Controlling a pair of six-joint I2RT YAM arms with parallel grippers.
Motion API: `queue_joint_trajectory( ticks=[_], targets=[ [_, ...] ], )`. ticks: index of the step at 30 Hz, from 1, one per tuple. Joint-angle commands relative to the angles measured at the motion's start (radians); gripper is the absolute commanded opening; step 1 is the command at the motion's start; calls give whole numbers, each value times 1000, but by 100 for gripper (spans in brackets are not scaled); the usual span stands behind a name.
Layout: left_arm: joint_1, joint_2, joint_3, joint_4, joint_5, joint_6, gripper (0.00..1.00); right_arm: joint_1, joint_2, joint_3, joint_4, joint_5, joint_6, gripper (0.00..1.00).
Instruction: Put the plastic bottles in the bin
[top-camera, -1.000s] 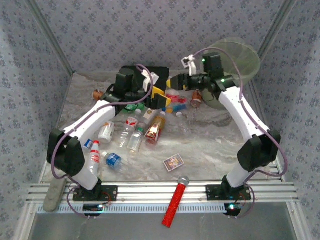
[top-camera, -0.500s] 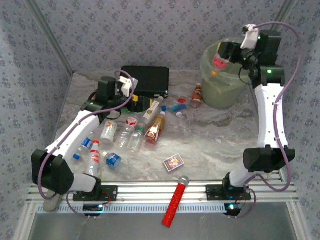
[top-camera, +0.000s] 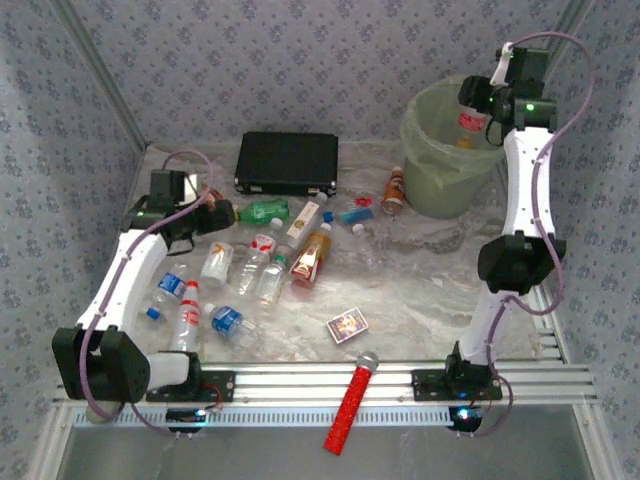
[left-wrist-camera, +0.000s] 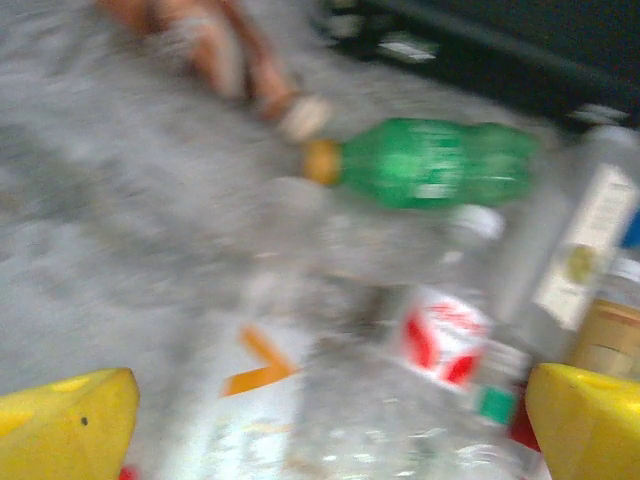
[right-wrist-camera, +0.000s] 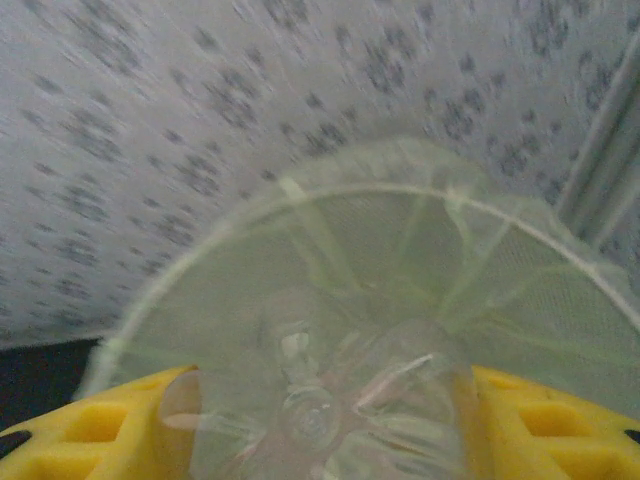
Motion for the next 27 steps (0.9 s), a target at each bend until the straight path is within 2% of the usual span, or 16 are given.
queue_joint_trajectory(
  ticks=[1,7,17,19,27],
  targets=[
    [66,-25,-9,-78,-99,8,98,7,58,47,-89,91,-74,44],
    [95,31,-18,-10,-76,-37,98,18,196,135,-204,97,-136,45],
    [106,213,81,56,-117,-131,98,18,364,223,-301,64,-190,47],
    [111,247,95,70,-109,-137,98,19,379,221,-309,67,-196,51],
    [134,358,140,112,-77,-171,99,18,369,206,-304,58,-213,80]
  ],
)
